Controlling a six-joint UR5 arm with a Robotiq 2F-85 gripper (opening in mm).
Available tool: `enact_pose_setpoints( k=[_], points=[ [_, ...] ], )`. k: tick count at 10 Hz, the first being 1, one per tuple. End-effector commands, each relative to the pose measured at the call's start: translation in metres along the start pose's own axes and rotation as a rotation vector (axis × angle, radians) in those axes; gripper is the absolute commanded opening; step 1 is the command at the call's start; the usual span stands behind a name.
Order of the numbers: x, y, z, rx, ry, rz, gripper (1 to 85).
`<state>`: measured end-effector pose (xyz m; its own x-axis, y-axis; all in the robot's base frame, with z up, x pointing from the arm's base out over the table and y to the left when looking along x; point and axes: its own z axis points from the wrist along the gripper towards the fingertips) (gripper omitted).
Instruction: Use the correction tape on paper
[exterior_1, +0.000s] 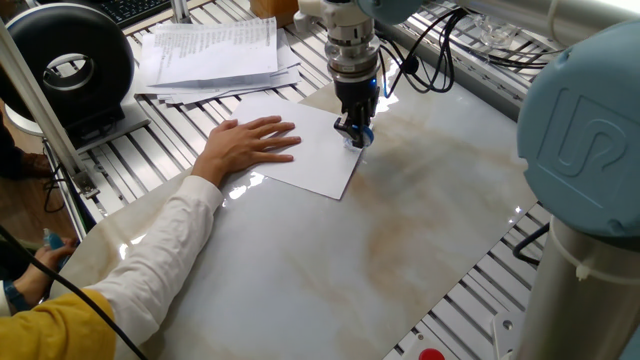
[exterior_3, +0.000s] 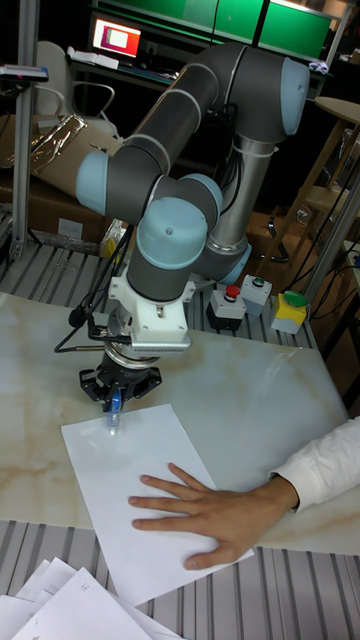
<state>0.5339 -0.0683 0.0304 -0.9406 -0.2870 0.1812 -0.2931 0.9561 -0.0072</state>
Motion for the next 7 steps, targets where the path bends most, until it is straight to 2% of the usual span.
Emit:
enact_pose_setpoints(
  k=[1, 7],
  points=[
    [-0.0017, 0.001, 0.0026, -0.012, -0.007, 0.007, 1.7],
    [0.002, 0.0004, 0.0059, -0.016, -0.004, 0.005, 1.7]
  ],
)
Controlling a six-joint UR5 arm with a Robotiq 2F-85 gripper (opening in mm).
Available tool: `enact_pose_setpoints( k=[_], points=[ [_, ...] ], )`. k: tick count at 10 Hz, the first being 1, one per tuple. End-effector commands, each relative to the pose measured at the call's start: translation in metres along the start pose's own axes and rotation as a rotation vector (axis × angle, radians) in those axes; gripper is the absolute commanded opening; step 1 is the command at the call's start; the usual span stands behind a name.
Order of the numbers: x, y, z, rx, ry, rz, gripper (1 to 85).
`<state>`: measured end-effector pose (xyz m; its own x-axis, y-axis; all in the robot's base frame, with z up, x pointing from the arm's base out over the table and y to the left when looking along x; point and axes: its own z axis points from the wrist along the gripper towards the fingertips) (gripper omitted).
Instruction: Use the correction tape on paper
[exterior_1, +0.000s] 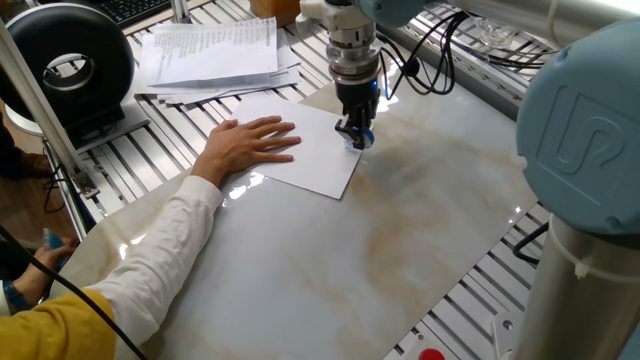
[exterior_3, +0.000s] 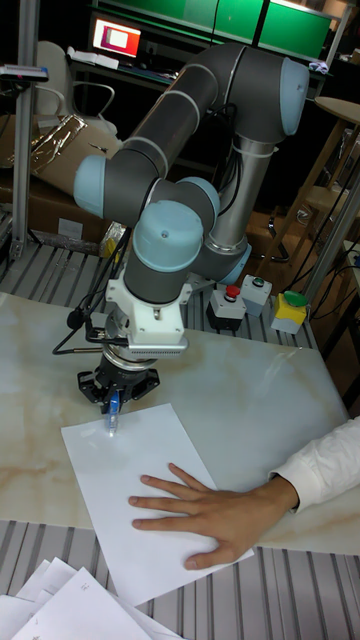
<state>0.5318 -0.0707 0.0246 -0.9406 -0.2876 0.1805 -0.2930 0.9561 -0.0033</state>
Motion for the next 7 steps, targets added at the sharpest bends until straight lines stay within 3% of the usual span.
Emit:
enact_pose_setpoints(
  k=[1, 7],
  points=[
    [0.0015, 0.0027, -0.0007, -0.015, -0.001, 0.007, 1.7],
    [0.0106, 0.0025, -0.0015, -0.016, 0.012, 0.005, 1.7]
  ],
)
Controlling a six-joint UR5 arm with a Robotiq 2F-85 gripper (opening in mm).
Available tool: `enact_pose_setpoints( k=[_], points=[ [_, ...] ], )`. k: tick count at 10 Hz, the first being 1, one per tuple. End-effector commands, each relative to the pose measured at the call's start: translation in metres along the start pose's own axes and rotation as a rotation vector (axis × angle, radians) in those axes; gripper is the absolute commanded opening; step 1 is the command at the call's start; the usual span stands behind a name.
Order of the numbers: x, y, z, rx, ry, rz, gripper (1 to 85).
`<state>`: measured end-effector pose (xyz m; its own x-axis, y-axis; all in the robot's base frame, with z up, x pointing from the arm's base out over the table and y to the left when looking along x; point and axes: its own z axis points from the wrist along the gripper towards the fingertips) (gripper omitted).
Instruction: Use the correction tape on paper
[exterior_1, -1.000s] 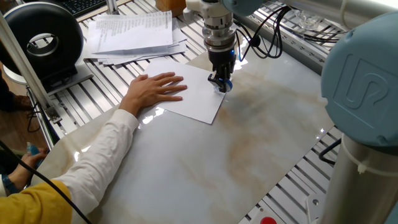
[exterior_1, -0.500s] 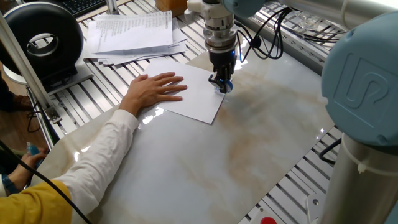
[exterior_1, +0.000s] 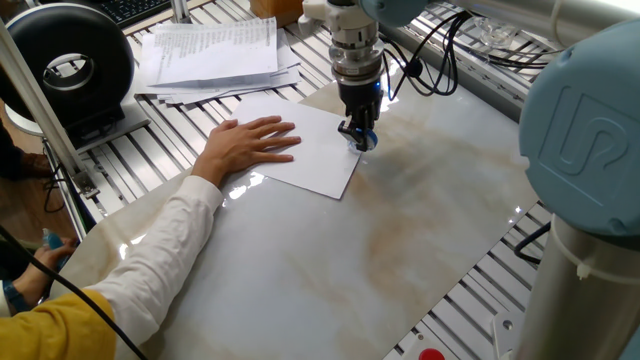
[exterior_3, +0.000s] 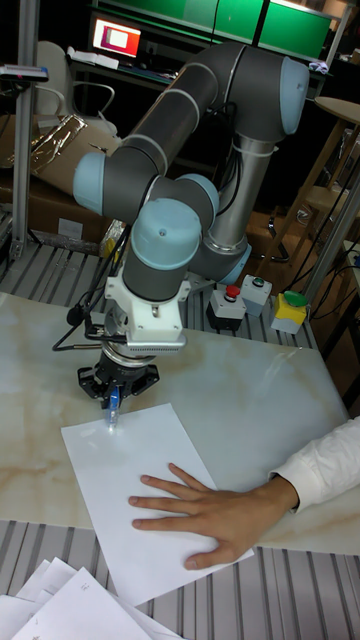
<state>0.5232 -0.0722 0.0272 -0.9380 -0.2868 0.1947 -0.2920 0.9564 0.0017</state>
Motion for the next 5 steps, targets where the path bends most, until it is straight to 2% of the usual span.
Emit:
enact_pose_setpoints(
  k=[1, 5],
  points=[
    [0.003, 0.0012, 0.0008, -0.01, -0.002, 0.005, 1.7],
    [0.0087, 0.0011, 0.0015, -0.008, 0.0, 0.005, 1.7]
  ],
)
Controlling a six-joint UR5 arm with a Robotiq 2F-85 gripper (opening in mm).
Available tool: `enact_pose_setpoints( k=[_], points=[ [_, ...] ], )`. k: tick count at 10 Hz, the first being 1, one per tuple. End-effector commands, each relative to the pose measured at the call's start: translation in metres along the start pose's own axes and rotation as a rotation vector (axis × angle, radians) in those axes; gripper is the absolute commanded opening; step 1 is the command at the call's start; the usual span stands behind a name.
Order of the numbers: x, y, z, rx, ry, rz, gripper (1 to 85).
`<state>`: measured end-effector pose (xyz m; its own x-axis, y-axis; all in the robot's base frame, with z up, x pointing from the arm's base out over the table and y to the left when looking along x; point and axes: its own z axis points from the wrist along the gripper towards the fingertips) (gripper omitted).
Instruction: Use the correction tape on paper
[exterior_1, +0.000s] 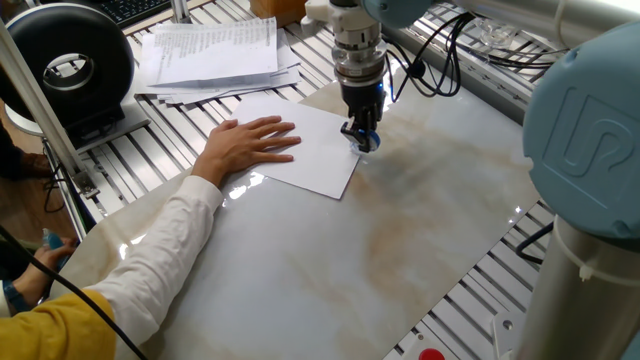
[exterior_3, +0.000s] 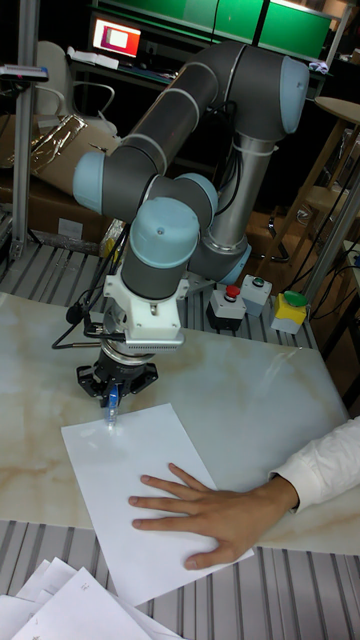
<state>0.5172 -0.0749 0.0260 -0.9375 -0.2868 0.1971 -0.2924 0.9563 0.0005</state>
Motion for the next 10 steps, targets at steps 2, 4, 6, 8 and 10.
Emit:
enact_pose_setpoints(
  k=[2, 4, 6, 8, 10],
  points=[
    [0.005, 0.002, -0.002, -0.004, 0.001, 0.006, 1.7],
    [0.004, 0.003, -0.002, -0.005, -0.005, 0.006, 1.7],
    [-0.001, 0.002, -0.005, 0.0, -0.012, 0.002, 1.7],
    [-0.007, 0.001, -0.012, 0.006, -0.007, 0.0, 1.7],
    [-0.012, 0.002, -0.011, -0.002, -0.015, 0.003, 1.7]
  ],
)
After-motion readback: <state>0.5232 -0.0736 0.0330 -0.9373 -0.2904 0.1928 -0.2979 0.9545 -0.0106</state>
